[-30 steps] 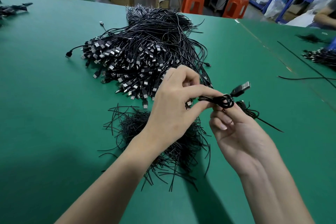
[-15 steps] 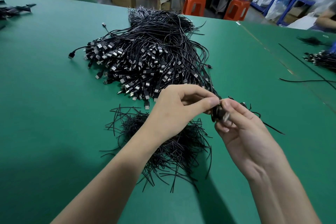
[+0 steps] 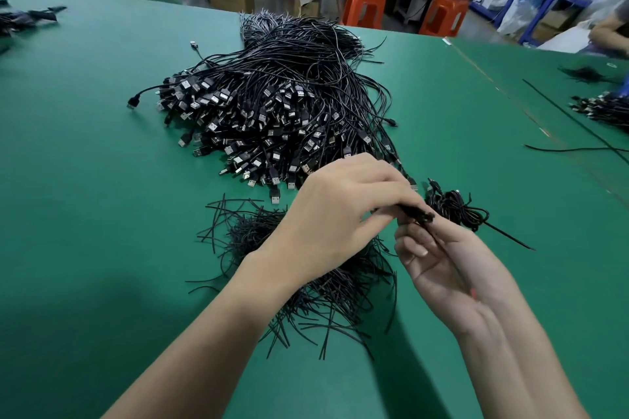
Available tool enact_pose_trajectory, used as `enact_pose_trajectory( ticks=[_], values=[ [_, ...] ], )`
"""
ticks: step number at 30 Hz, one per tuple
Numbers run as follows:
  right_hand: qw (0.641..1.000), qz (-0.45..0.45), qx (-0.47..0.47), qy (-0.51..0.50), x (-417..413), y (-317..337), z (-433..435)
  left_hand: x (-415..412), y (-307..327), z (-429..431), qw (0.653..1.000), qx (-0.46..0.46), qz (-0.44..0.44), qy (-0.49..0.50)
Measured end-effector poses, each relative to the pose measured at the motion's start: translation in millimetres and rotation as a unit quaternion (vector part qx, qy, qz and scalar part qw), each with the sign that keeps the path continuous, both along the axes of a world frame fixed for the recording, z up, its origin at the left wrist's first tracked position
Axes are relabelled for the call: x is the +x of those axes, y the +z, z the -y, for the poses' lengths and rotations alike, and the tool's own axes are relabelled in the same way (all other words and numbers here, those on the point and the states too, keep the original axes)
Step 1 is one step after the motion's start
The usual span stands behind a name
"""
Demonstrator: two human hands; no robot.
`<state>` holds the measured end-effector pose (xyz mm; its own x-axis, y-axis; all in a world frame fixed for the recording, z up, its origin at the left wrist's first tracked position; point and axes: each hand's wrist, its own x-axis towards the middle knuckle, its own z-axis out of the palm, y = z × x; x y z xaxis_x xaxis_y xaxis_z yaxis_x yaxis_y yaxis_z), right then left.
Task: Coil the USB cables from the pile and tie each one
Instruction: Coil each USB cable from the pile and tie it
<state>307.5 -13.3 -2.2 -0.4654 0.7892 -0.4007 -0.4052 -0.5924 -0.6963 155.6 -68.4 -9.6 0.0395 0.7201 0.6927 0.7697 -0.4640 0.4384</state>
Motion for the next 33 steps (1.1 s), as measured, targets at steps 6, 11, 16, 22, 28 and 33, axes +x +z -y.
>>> enact_pose_trajectory(
  ticks=[6,11,16,22,28,33],
  values=[
    [0.996,0.04,-0.075,-0.02,3.7,-3.6,-1.8,-0.7,-4.9,-0.4,0.995,0.035,-0.095,0.009],
    [0.995,0.053,-0.074,-0.034,8.3,-7.7,-2.3,4.8,-10.9,-0.4,0.993,0.021,-0.117,-0.003],
    [0.98,0.145,0.137,-0.01,15.6,-15.7,-1.8,5.7,-20.4,-3.5,0.997,-0.037,-0.063,-0.006],
    [0.925,0.238,0.294,-0.043,15.3,-22.4,-14.4,9.9,-26.3,-7.1,0.996,-0.086,0.011,-0.01],
    [0.648,0.547,0.521,-0.095,27.9,-24.4,-57.9,-23.9,-32.2,-28.0,0.975,-0.169,0.073,0.126],
    [0.599,0.664,0.446,0.032,32.4,-24.3,-82.6,-80.7,-36.3,-66.8,0.927,-0.215,-0.002,0.308]
  ],
)
